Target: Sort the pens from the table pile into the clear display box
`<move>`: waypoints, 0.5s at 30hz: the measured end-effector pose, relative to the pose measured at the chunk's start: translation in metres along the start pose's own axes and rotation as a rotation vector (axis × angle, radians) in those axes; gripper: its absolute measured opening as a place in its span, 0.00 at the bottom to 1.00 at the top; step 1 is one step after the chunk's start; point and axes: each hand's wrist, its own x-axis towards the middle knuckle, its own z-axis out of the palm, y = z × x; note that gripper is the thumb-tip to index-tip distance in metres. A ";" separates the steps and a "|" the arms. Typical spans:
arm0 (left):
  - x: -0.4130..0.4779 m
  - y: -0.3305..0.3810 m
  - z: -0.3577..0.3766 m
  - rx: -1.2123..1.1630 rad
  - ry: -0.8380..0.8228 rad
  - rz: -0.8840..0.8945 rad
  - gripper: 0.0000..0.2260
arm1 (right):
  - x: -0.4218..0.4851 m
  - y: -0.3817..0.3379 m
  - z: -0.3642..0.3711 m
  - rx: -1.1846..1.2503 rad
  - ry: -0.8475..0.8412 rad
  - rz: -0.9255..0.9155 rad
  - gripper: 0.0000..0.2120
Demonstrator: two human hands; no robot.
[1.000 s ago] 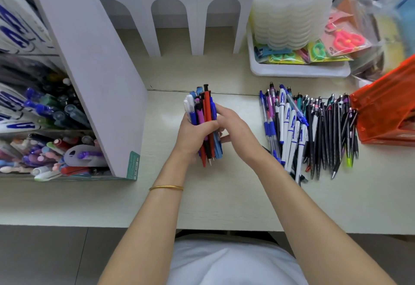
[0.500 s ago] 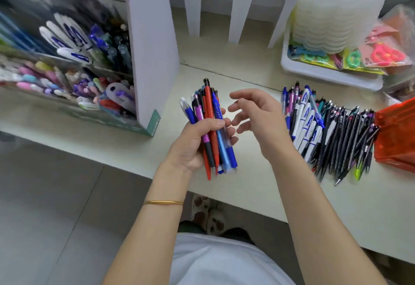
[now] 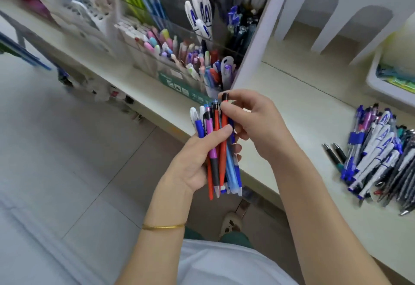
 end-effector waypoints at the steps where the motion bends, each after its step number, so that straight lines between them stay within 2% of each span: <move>1: -0.001 0.007 -0.012 -0.011 -0.001 -0.023 0.17 | 0.004 -0.002 0.011 0.006 -0.008 -0.001 0.07; 3: 0.000 0.025 -0.034 -0.028 -0.024 -0.051 0.17 | 0.013 -0.007 0.033 -0.010 -0.008 -0.011 0.06; 6: 0.005 0.058 -0.070 -0.072 -0.077 -0.065 0.10 | 0.032 -0.020 0.069 -0.031 0.017 -0.015 0.05; 10: 0.007 0.112 -0.113 0.009 -0.143 -0.047 0.07 | 0.057 -0.039 0.122 -0.065 0.024 -0.039 0.04; 15: 0.004 0.164 -0.145 0.062 -0.140 -0.044 0.05 | 0.083 -0.058 0.176 -0.099 0.092 -0.092 0.10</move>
